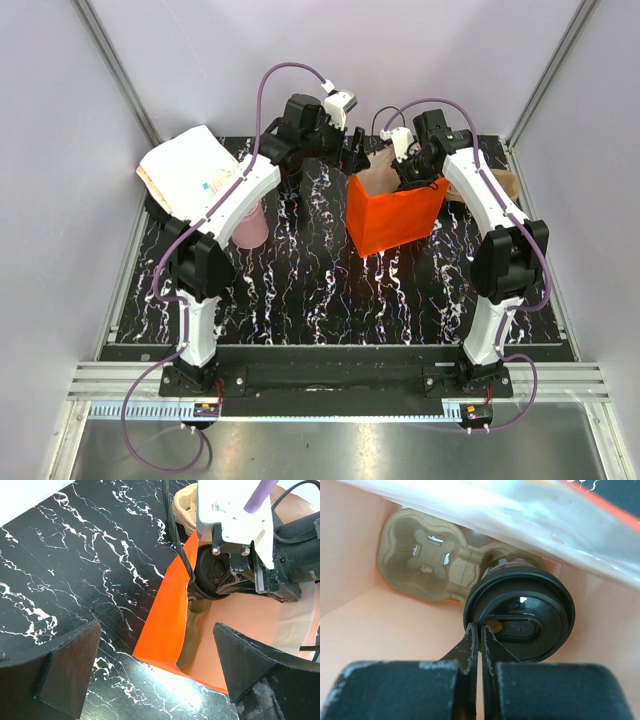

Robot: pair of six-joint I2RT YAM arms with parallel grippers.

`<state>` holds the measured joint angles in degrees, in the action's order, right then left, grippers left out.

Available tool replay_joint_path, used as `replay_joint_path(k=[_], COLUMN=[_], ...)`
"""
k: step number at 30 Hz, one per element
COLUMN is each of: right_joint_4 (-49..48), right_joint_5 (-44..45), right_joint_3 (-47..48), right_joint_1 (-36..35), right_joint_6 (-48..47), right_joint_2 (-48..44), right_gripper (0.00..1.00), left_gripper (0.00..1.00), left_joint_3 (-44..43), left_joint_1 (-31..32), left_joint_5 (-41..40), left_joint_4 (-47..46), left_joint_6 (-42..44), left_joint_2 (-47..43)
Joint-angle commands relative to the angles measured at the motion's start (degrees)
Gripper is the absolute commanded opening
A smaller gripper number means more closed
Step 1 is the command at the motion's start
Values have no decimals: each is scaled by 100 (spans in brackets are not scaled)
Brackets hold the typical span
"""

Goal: Pack the takeout coffee

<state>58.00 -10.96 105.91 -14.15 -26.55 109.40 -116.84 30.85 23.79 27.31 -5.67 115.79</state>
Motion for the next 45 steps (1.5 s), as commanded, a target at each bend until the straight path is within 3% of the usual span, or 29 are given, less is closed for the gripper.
replay_joint_path(k=[1,23,27,45], right_joint_4=[-219,-236,-236,-122], right_joint_5=[138,156,164,94], right_joint_3=[-53,-88,-79,-61], right_joint_1=[-53,-53,-53,-53], right_joint_6=[-9,18,18,-9], right_joint_2=[-358,-288,-271,-306], right_gripper=[0,0,15,23], left_gripper=[99,99,99,99], left_joint_3=[-67,-76,-85,-94], left_joint_1=[26,26,26,26], left_joint_5=[117,135,135,152], left_joint_4=[-244,-252,-253,-244], left_joint_6=[-22,-39,-48,-48], left_joint_2=[-30,5,5,-12])
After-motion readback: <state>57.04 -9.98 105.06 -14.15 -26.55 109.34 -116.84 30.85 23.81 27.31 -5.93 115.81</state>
